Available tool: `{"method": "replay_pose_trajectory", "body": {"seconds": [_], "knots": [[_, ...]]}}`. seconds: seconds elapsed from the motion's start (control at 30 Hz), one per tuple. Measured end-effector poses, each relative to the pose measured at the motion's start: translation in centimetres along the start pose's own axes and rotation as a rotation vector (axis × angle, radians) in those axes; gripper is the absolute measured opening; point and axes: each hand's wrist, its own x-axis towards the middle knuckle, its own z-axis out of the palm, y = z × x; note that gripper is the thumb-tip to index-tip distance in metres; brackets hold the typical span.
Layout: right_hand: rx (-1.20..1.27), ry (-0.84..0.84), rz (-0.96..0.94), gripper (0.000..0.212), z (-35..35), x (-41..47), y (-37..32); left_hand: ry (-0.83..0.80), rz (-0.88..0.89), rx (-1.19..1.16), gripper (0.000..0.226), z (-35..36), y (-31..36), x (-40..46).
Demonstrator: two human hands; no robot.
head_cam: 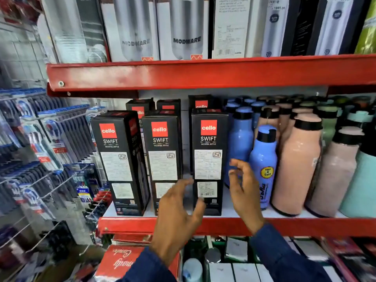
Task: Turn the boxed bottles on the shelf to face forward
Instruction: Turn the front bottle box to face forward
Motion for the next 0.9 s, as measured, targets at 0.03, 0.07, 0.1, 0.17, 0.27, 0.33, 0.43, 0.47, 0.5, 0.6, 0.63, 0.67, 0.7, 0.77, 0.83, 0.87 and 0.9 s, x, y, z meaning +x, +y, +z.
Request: {"method": "replay_pose_trajectory", "body": {"seconds": [0.03,0.07,0.1,0.17,0.27,0.33,0.43,0.47,0.5,0.6,0.63,0.67,0.7,0.77,0.83,0.87,0.9], "knots": [[0.044,-0.028,0.115,0.028,0.4,0.1,0.5,-0.038,-0.039,-0.025,0.046,0.5,0.0,-0.1],[0.071,-0.075,0.212,0.029,0.7,0.3,0.2,-0.059,-0.080,-0.038,0.049,0.8,0.2,0.0],[0.116,-0.117,0.298,0.028,1.1,0.5,0.7,-0.077,-0.102,-0.048,0.052,1.3,0.1,-0.1],[0.167,-0.173,0.427,0.033,1.9,1.3,1.3,-0.106,-0.126,-0.075,0.055,1.8,0.4,0.0],[0.172,-0.223,0.490,0.057,2.8,2.9,3.3,-0.103,-0.152,-0.112,0.058,2.4,0.8,0.3],[0.199,-0.257,0.516,0.043,2.9,3.6,3.0,-0.088,-0.168,-0.135,0.061,3.0,0.8,0.4],[0.245,-0.284,0.519,0.037,2.3,4.0,2.0,-0.059,-0.176,-0.178,0.065,4.0,0.4,0.7],[0.248,-0.286,0.507,0.037,2.2,3.9,2.2,-0.051,-0.169,-0.182,0.065,4.1,0.3,0.7],[0.250,-0.272,0.493,0.038,1.9,3.8,2.4,-0.045,-0.162,-0.179,0.066,4.2,0.3,0.7],[0.245,-0.203,0.467,0.036,0.9,3.2,3.0,-0.039,-0.138,-0.188,0.076,4.3,0.2,1.1],[0.235,-0.176,0.455,0.028,0.6,2.8,2.2,-0.035,-0.132,-0.190,0.080,4.3,0.2,1.3],[0.232,-0.161,0.433,0.021,0.3,2.3,1.8,-0.033,-0.128,-0.188,0.085,4.3,0.2,1.5],[0.237,-0.154,0.407,0.018,-0.1,1.9,1.3,-0.030,-0.120,-0.191,0.088,4.4,0.2,1.7],[0.262,-0.153,0.352,0.016,-0.6,1.1,0.9,-0.020,-0.119,-0.217,0.088,4.4,0.2,2.1],[0.282,-0.170,0.299,0.019,-1.0,0.3,0.6,-0.025,-0.110,-0.250,0.083,4.5,0.1,2.6],[0.283,-0.173,0.278,0.022,-1.2,0.0,0.6,-0.027,-0.097,-0.249,0.079,4.6,0.0,2.9],[0.262,-0.174,0.258,0.024,-1.3,-0.2,0.6,-0.027,-0.081,-0.244,0.076,4.7,-0.3,3.1]]}}
